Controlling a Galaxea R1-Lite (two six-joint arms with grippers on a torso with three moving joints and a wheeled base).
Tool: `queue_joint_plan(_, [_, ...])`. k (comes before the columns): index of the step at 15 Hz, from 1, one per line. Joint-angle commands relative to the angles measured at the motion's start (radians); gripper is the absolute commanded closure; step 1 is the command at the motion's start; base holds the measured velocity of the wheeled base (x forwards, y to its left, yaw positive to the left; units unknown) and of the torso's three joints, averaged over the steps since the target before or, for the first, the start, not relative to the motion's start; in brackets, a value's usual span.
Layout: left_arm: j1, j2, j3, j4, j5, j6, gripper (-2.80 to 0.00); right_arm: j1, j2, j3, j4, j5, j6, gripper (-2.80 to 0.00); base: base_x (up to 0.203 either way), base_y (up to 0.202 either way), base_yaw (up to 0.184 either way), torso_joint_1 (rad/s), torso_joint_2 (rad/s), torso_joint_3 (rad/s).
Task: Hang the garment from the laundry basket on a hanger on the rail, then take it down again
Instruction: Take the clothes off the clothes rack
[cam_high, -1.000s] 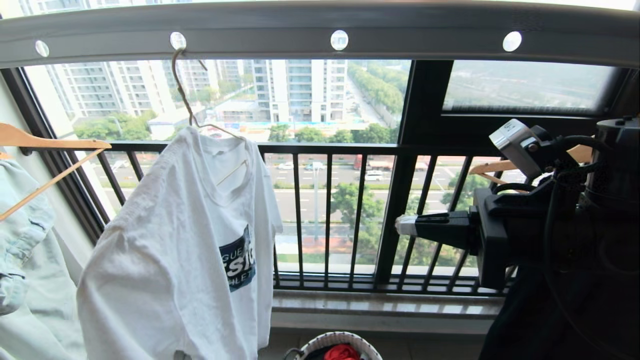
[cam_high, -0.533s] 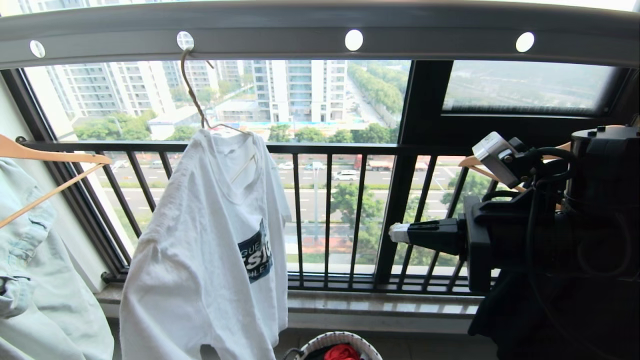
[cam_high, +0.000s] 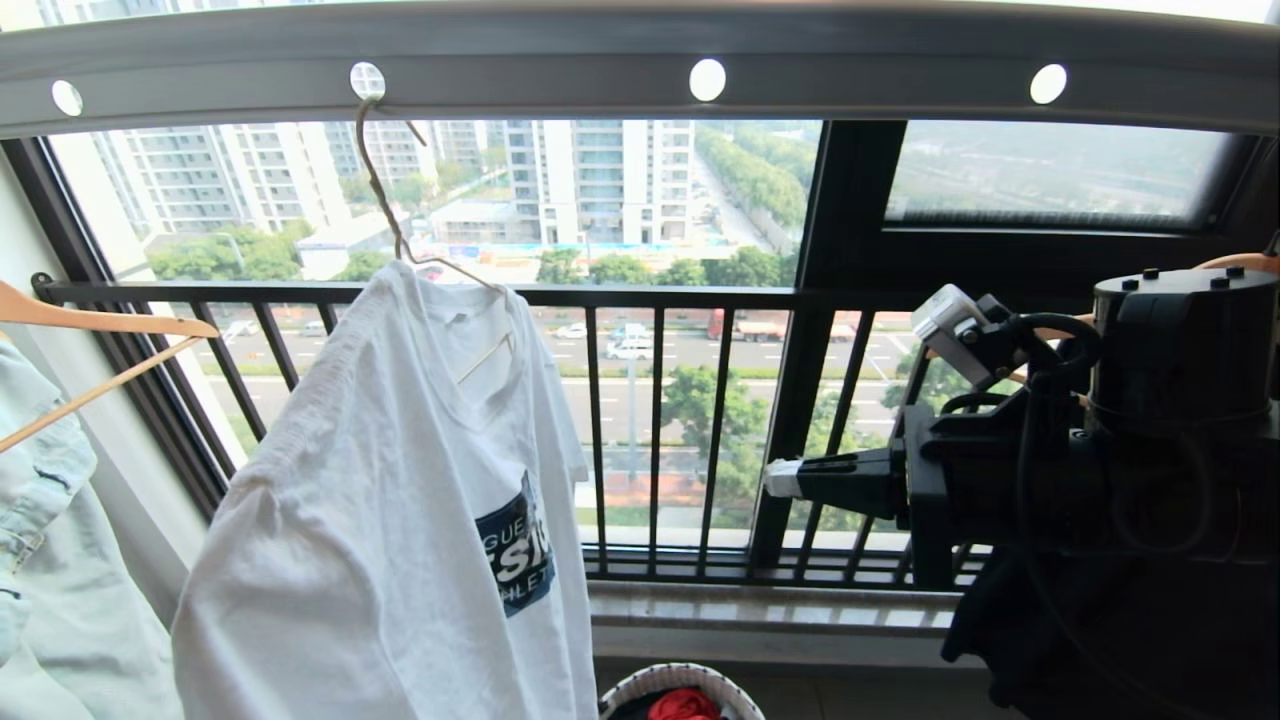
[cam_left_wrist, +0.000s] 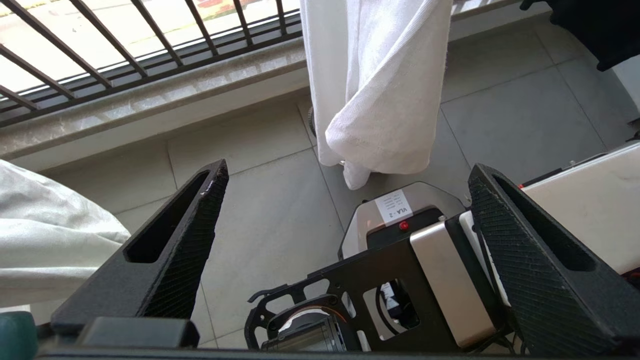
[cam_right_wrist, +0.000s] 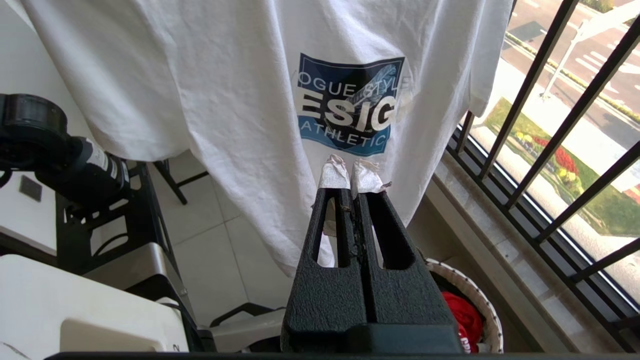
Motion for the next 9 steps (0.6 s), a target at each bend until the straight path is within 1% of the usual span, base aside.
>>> queue_joint_plan(1, [-0.003,0.057,0.02,-0.019,-0.006,0.007,-2.8,0.0,0.008,0.001,-0.002,0.003,0.0,0.0,0.0,0.0,0.0,0.0,0.0,0.0])
queue_joint_plan(3, [-0.003,0.07,0.076,-0.101,-0.002,0.016,-2.8,0.0,0.019,0.0,-0.004,0.004,-0.001,0.0,0.0,0.0,0.0,0.0,0.0,0.0])
queue_joint_plan(6, [-0.003,0.117,0.153,-0.253,0.001,0.019,-2.8,0.0,0.033,0.0,-0.004,0.004,-0.003,0.0,0.0,0.0,0.0,0.0,0.0,0.0])
queue_joint_plan(7, [-0.004,0.13,0.163,-0.277,-0.006,0.018,-2.8,0.0,0.035,0.0,-0.004,0.004,-0.003,0.0,0.0,0.0,0.0,0.0,0.0,0.0])
queue_joint_plan(9, [-0.025,0.133,0.165,-0.278,-0.043,0.016,-2.8,-0.001,0.042,0.0,-0.004,0.004,-0.003,0.0,0.0,0.0,0.0,0.0,0.0,0.0])
